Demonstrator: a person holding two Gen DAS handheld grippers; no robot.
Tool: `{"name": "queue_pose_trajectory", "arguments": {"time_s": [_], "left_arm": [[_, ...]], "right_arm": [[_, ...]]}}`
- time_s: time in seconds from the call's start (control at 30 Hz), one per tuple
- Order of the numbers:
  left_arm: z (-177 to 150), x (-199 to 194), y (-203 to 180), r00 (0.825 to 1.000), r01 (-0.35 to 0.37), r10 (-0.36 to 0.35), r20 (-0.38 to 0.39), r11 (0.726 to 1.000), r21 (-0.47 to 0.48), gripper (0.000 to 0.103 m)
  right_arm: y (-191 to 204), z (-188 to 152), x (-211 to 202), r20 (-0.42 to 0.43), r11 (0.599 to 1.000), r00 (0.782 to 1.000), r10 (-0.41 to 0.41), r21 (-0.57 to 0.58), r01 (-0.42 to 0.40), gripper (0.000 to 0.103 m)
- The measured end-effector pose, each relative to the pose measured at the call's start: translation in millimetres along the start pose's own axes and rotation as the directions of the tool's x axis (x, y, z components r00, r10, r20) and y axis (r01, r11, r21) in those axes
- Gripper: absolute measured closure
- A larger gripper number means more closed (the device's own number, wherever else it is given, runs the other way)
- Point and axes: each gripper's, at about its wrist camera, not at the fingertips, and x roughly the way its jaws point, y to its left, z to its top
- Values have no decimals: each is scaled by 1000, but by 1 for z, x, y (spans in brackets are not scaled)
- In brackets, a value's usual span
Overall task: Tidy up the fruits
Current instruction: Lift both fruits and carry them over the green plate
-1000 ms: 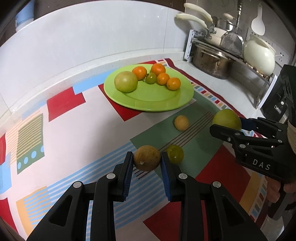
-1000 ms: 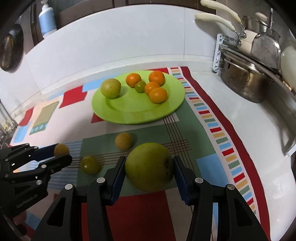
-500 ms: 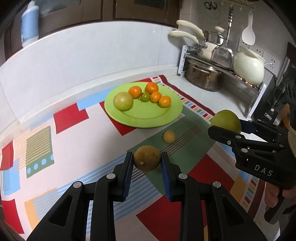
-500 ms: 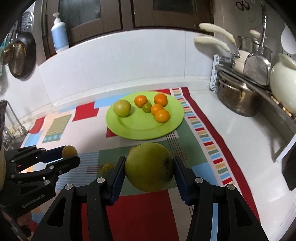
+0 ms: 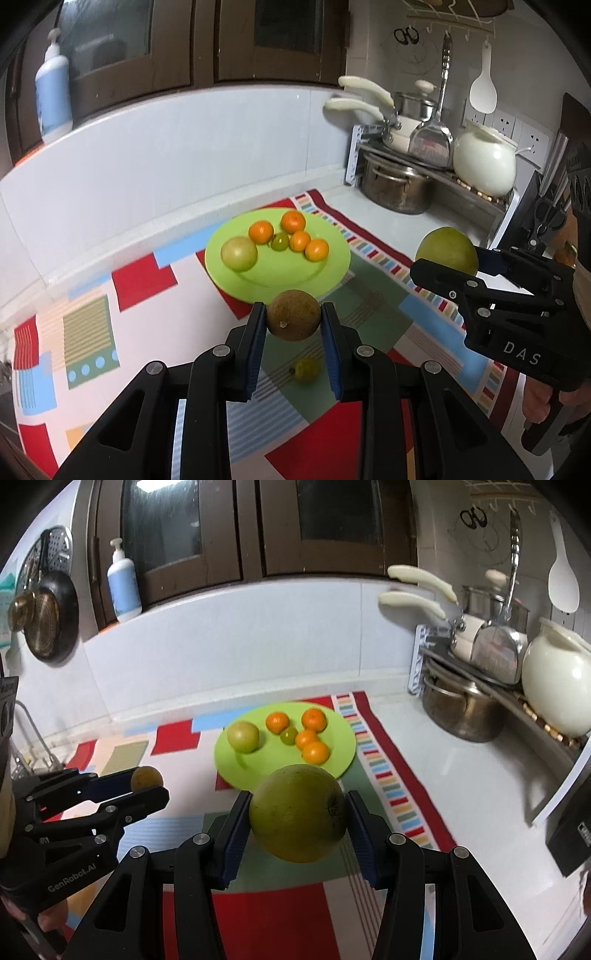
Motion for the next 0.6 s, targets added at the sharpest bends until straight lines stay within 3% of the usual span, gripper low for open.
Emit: {"name": "queue_pose_trajectory", "arguments": {"time_s": [0.6], "left_arm": [[35, 24, 10, 1000, 6, -6, -15, 1000, 5, 73]], "right_arm": [[4, 37, 22, 11, 999, 999, 43, -24, -43, 52]]}}
